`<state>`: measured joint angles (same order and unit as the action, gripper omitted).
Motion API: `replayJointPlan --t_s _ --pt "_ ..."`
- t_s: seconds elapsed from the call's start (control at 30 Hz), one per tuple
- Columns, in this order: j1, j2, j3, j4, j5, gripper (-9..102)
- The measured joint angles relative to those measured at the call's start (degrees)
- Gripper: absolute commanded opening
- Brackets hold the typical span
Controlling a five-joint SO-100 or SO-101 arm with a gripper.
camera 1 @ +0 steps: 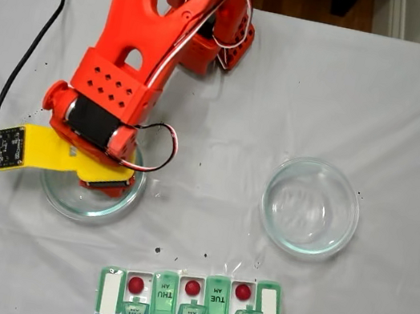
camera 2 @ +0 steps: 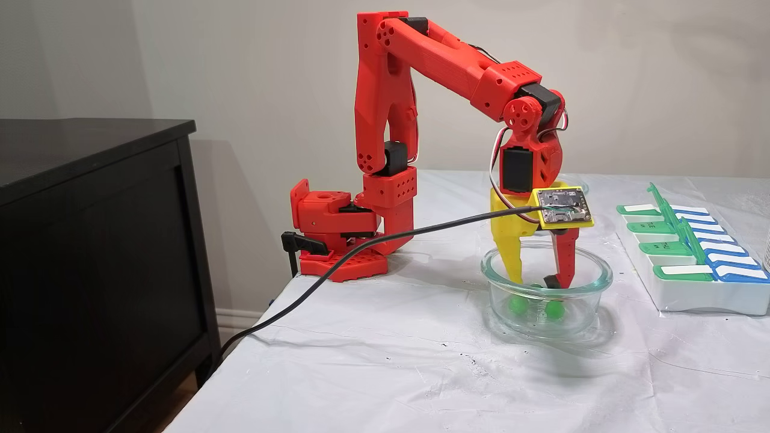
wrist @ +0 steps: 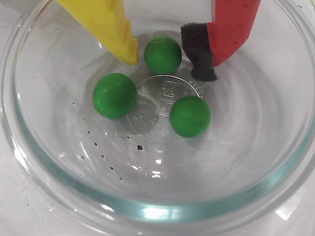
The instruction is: Sort medicines into box.
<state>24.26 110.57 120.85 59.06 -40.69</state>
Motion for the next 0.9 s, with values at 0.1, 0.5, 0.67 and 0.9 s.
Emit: replayJointPlan --t_s 0.1,0.5,0.67,0.9 --pt "0.00 0.00 0.00 0.00 0.00 16" --pt "-0.70 0.88 3.16 -3.34 -1.41 1" --pt "-0.70 1.41 3.69 -3.78 -3.43 0" --pt "-0.62 5.98 3.52 0.88 -5.98 0"
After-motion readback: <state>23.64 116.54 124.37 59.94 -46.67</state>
